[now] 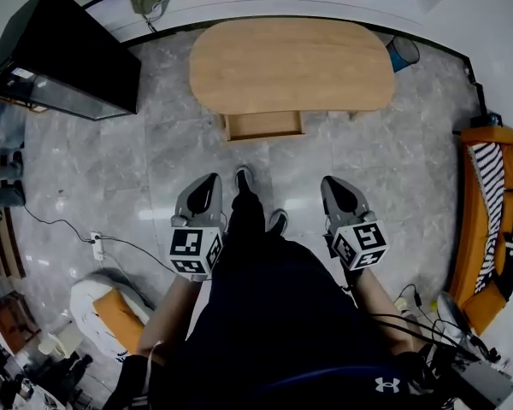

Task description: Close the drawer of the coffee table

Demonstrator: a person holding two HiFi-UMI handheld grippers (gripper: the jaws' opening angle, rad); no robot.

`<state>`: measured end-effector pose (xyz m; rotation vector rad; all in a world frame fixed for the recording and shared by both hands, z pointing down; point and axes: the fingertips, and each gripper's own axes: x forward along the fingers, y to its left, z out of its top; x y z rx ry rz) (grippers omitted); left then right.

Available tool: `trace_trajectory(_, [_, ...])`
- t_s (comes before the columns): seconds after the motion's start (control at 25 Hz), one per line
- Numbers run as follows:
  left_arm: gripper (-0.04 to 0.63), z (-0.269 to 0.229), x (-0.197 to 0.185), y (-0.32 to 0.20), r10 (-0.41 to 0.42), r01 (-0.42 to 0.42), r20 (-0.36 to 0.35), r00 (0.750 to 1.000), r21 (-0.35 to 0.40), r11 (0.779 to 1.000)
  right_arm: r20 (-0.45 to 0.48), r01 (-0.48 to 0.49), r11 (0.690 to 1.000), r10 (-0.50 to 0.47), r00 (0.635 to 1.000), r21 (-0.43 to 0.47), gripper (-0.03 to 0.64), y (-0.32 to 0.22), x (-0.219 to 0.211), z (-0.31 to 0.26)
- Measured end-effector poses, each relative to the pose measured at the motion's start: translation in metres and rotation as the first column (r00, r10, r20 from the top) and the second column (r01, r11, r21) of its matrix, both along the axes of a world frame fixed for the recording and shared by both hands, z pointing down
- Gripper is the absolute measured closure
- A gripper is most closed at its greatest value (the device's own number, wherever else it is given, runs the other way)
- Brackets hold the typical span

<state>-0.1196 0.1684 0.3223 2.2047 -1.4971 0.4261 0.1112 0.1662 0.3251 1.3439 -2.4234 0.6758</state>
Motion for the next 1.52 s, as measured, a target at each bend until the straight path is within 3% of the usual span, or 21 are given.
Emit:
trace_trajectory(0.24, [0.594,0.031,-0.027,-0.088,0.055,-0.057,0.063,0.996,0.019,0.998,-0.073,0.025,0.999,-0.022,0.997,0.037,0.615,-0.075,-0.018,0.002])
trace_trajectory(0.36, [0.594,0.064,-0.04,-0.104,0.108,-0.103,0.092,0.99,-0.056,0.993,-0.165,0.045,0.998,-0.035,0.986,0.053,0.615,-0.103,-0.017,0.017])
trace_trajectory(0.48, [0.594,0.103,-0.041,-0.106,0.184,-0.167,0.101,0.978,-0.16,0.973,-0.21,0.031,0.999,-0.027,0.977,0.015,0.614,-0.122,-0.005,0.044])
trace_trajectory(0.64, [0.594,0.141,-0.042,-0.106,0.247,-0.21,0.18,0.952,-0.201,0.957,-0.242,0.006,0.999,-0.017,0.97,-0.045,0.614,-0.134,0.015,0.089])
trace_trajectory(0.8, [0.594,0.181,-0.052,-0.109,0.263,-0.206,0.271,0.926,-0.222,0.953,-0.326,0.046,0.992,-0.081,0.942,-0.113,0.604,-0.134,0.029,0.151])
trace_trajectory(1.12, [0.591,0.257,-0.055,-0.124,0.283,-0.202,0.333,0.9,-0.257,0.945,-0.383,0.167,0.957,-0.249,0.889,-0.237,0.597,-0.151,0.056,0.258])
trace_trajectory(1.4, [0.555,0.359,-0.054,-0.112,0.321,-0.183,0.337,0.885,-0.383,0.905,-0.378,0.256,0.911,-0.372,0.848,-0.323,0.577,-0.161,0.071,0.348])
trace_trajectory(1.52, [0.5,0.393,-0.059,-0.107,0.338,-0.173,0.346,0.875,-0.428,0.887,-0.374,0.265,0.898,-0.394,0.839,-0.351,0.57,-0.16,0.072,0.38])
